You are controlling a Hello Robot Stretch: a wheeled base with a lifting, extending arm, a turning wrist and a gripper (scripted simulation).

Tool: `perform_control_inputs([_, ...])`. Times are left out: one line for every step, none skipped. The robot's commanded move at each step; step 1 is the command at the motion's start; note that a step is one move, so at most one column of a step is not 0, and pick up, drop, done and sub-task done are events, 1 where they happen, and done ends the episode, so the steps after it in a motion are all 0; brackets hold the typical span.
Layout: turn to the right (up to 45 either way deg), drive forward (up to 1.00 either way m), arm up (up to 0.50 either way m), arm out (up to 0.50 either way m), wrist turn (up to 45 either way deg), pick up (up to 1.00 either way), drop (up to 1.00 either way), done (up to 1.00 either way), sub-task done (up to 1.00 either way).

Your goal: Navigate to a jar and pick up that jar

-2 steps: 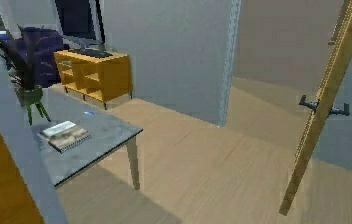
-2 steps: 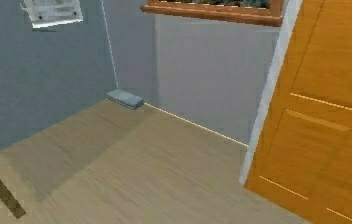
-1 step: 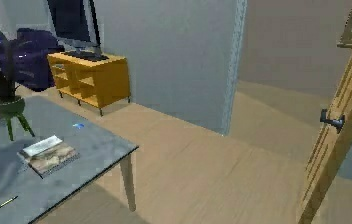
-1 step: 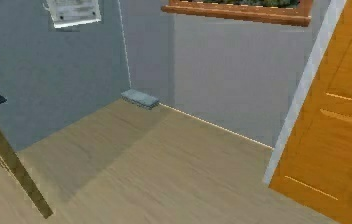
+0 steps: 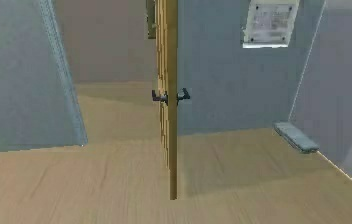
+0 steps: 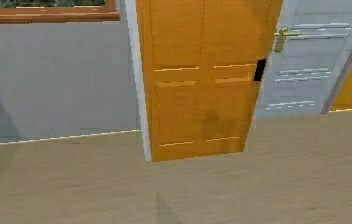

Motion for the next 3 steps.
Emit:
perform_control_inputs([45.0,0.00,0.00,0.00,0.0,0.00,0.00,0.00,0.00])
perform_control_inputs([36.0,0.00,0.00,0.00,0.0,0.00,0.00,0.00,0.00])
perform_control_inputs([0.0,0.20,0.00,0.00,0.0,0.00,0.00,0.00,0.00])
